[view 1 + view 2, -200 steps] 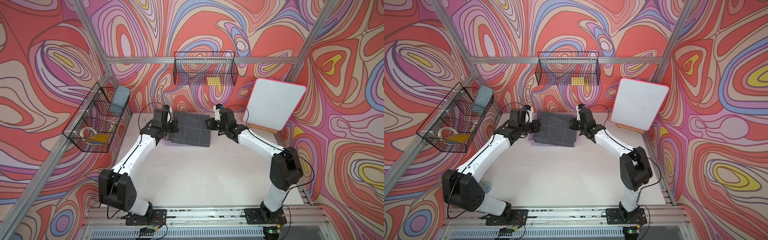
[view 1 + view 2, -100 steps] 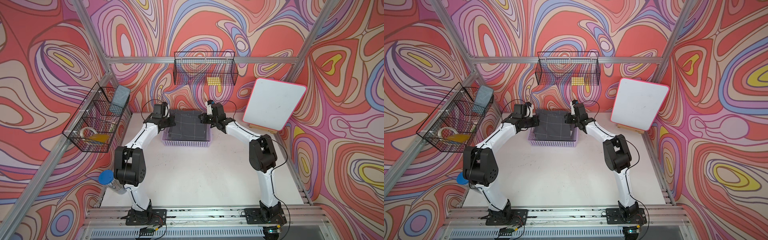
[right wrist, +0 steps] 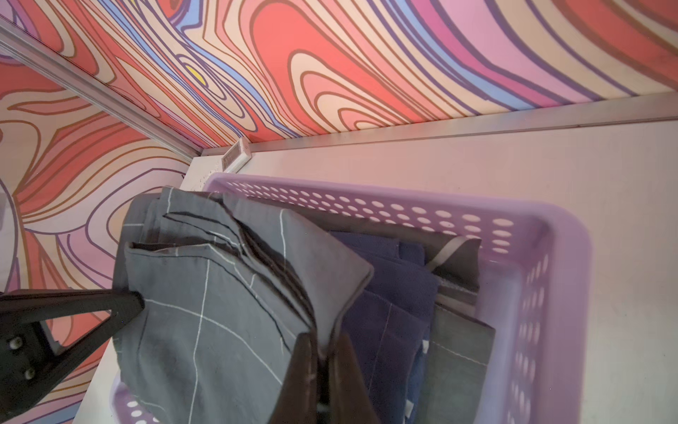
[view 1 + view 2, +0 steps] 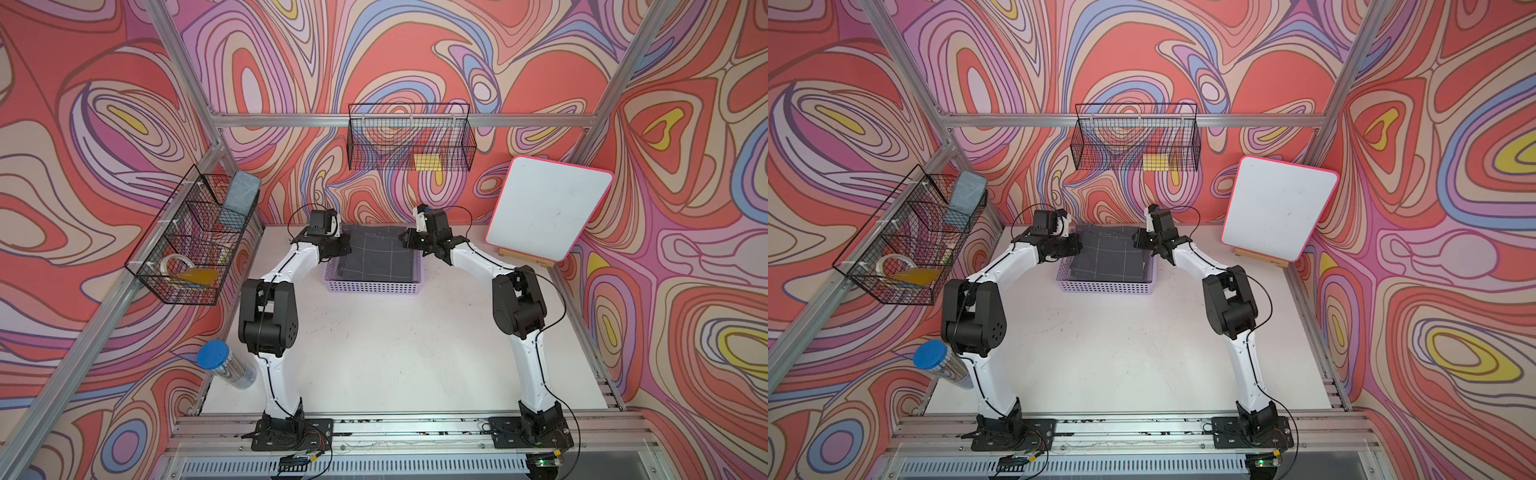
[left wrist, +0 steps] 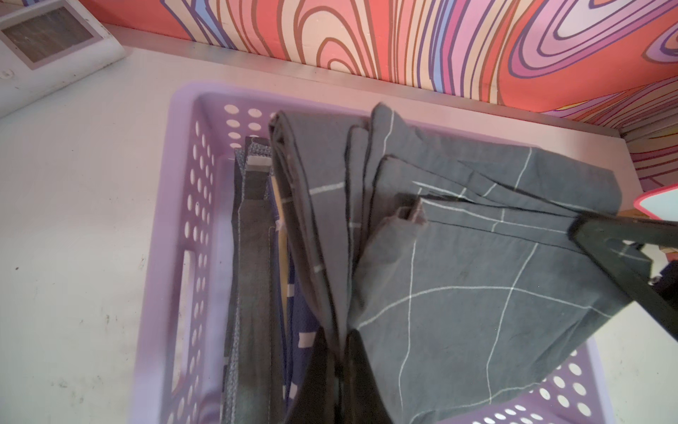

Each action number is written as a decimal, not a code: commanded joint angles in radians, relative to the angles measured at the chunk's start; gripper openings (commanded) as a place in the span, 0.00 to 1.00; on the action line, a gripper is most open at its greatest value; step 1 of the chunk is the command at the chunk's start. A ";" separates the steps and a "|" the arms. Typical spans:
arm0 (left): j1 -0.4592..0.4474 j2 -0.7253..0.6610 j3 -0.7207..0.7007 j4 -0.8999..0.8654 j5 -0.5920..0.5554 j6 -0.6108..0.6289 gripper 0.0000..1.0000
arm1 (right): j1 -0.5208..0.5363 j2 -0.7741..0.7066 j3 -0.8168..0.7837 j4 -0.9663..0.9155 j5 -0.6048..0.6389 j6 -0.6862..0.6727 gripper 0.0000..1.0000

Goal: Put the folded pillowcase in the basket
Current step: Place the pillowcase in the basket.

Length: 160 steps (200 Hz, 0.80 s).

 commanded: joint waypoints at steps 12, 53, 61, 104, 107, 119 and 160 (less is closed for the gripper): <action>0.016 0.038 0.045 0.003 0.023 0.013 0.00 | -0.016 0.047 0.066 -0.012 -0.014 0.015 0.00; 0.031 0.078 0.082 -0.034 0.057 -0.009 0.38 | -0.022 0.069 0.110 -0.049 -0.015 0.022 0.26; 0.034 0.077 0.084 -0.036 0.062 -0.016 0.49 | -0.022 0.060 0.105 -0.049 -0.009 0.020 0.32; 0.035 0.009 0.058 -0.045 0.027 -0.034 0.81 | -0.024 -0.002 0.075 -0.065 0.022 -0.006 0.51; 0.035 0.001 0.053 -0.046 0.024 -0.035 0.82 | -0.024 -0.008 0.070 -0.065 0.023 -0.008 0.52; 0.035 -0.034 0.035 -0.045 0.019 -0.039 0.89 | -0.024 -0.042 0.045 -0.059 0.024 -0.015 0.54; 0.035 -0.217 -0.108 0.008 0.007 -0.069 0.99 | -0.026 -0.191 -0.109 -0.014 0.049 -0.034 0.92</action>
